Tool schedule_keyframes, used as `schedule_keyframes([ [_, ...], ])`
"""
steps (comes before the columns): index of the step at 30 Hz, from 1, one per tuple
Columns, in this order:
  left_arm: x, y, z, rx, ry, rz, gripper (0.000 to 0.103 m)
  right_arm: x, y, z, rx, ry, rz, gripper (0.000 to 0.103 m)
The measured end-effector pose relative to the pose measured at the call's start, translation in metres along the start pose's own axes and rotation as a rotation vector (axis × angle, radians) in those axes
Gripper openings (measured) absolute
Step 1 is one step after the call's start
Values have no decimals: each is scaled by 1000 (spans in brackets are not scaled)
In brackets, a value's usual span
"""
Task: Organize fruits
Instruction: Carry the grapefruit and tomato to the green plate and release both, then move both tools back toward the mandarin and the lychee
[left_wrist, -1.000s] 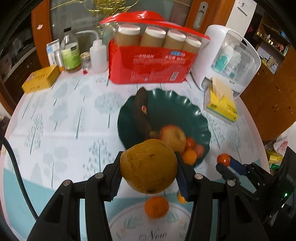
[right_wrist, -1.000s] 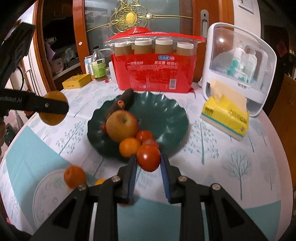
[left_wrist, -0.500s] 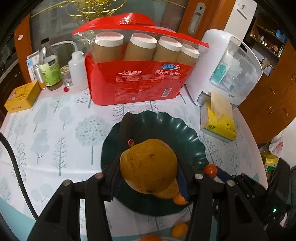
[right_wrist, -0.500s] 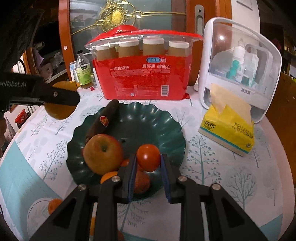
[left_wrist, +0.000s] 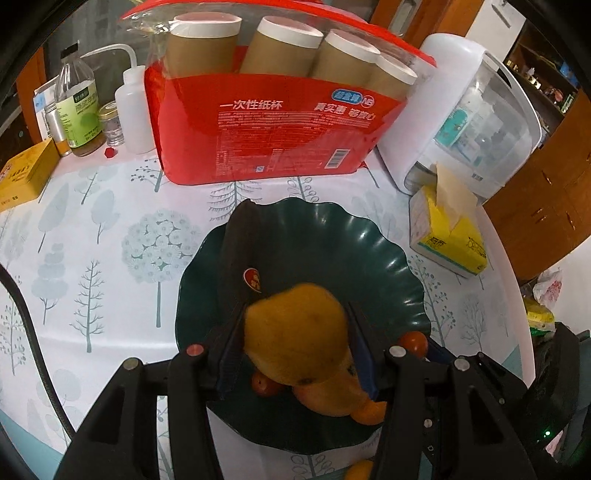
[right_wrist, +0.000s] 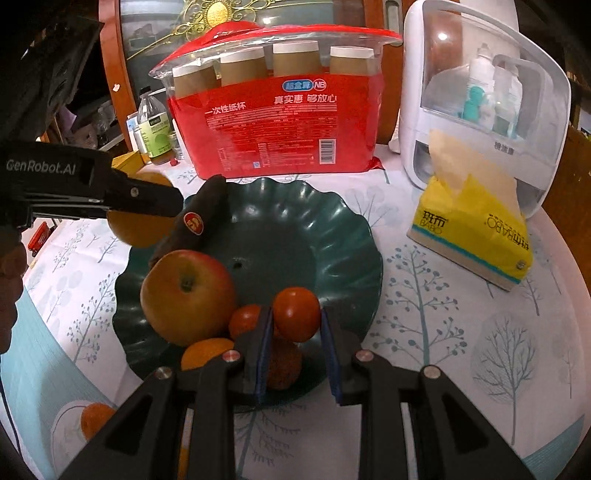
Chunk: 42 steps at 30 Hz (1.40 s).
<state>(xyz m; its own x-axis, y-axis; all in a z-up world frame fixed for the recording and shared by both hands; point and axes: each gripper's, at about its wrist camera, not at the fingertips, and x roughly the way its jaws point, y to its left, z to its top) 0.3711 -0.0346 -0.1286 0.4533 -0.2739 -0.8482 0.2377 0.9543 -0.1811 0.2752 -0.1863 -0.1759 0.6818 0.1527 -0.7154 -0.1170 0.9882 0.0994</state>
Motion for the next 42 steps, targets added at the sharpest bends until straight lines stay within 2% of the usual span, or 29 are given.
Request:
schedule_keyframes([
  [7,-12,6,4,-15,-22,5,66,1,-1,1,14,12,-1,29],
  [11,-19,8,4,-16,-27,15,66,0,0,2,11,14,-10,42],
  [14,-27,9,1,-24,-32,12,67,-5,1,3,12,0,-20,47],
  [30,-81,4,-46,-16,-37,48,67,-63,1,7,36,-79,7,54],
  [42,-96,8,-93,-59,-5,59,67,-97,8,-19,13,-81,45,54],
])
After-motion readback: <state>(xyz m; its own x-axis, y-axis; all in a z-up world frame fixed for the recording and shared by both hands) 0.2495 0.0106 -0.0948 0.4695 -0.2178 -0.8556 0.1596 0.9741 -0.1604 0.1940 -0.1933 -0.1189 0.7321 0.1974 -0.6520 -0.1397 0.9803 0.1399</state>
